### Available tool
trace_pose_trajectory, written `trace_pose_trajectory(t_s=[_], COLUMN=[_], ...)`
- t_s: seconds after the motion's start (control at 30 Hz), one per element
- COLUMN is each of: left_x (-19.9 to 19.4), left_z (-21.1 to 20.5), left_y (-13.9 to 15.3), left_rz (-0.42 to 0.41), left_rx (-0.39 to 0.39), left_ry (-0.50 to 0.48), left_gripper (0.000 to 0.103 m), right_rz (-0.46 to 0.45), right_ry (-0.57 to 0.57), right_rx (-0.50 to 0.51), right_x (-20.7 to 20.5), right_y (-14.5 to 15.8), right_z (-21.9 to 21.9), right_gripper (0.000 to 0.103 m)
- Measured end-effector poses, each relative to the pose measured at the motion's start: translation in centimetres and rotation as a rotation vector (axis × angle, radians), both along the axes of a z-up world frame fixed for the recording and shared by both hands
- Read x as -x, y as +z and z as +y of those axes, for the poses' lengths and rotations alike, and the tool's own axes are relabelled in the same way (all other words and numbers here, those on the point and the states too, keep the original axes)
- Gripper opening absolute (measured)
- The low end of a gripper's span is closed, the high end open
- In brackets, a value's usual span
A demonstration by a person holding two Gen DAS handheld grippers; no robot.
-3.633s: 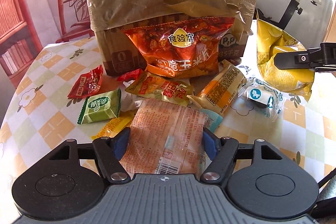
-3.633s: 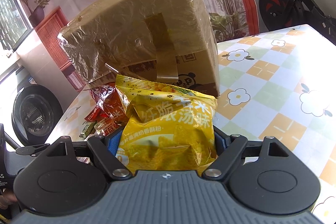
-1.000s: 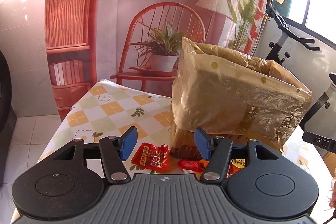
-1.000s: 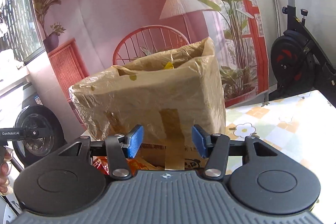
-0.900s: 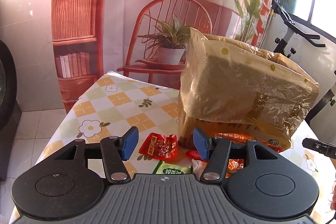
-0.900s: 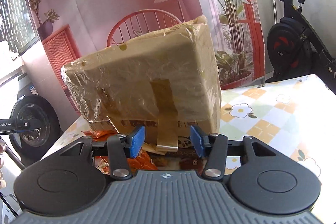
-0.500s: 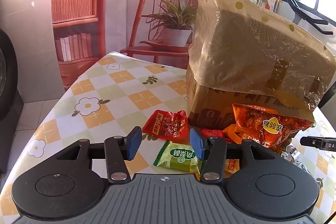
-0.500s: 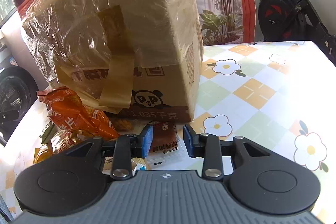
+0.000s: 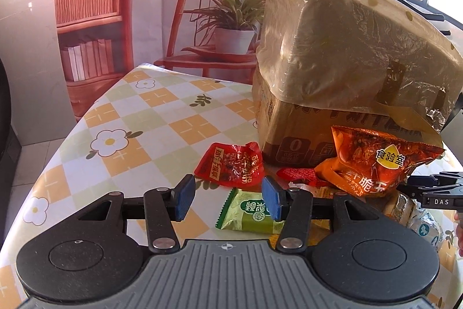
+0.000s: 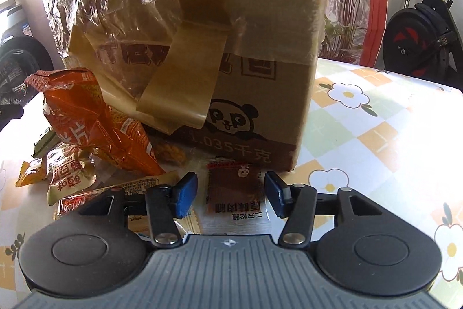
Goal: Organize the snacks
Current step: 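Lower both tools back to the snacks on the table, then grasp the small brown packet with the right tool while the left grasps the yellow candy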
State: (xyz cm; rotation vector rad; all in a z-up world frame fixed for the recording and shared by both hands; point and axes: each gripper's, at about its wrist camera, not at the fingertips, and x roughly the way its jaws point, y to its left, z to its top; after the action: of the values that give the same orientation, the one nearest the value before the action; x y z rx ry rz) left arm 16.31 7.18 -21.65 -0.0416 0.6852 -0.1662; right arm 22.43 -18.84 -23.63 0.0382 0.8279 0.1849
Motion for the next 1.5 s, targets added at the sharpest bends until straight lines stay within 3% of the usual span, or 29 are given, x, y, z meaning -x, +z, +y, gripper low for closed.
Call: trace_pose_trajectory(t_s=[0.23,0.43,0.67,1.17,1.43,1.5], left_x=[1.0,1.9,1.8,-0.3,0.8,0.7], left_z=[-0.9,-1.8,-3.0,-3.3,-4.6,-4.7], left_y=[-1.2,-1.4,-2.4,-4.2,-4.5,-4.6], left_rz=[0.038,0.056,0.106,0.157,0.131,0.119], left_rx=[0.015,-0.002,-0.041,-0.029,-0.128,-0.132], left_ry=[-0.089,-0.183,-0.271,-0.271,-0.293,-0.249], left_gripper=[0.054,0.054,0.054,0.057,0.059,0.052], right_rz=[-0.029,-0.033,-0.07,-0.105,-0.105,-0.105], right_ry=[-0.03,-0.035,-0.08,-0.077,-0.077,-0.077], right_rx=[0.078,0.077,0.038,0.032,0.032,0.032], right_x=[0.9,2.4,5.6,5.9,5.9,5.9], right_y=[-0.5,-0.3,-0.3,-0.6,-0.6,-0.6], right_z=[1.2,1.1,0.1,-0.1,-0.1,-0.1], right_gripper=[0.055,0.046,0.045,0.045,0.045,0.045])
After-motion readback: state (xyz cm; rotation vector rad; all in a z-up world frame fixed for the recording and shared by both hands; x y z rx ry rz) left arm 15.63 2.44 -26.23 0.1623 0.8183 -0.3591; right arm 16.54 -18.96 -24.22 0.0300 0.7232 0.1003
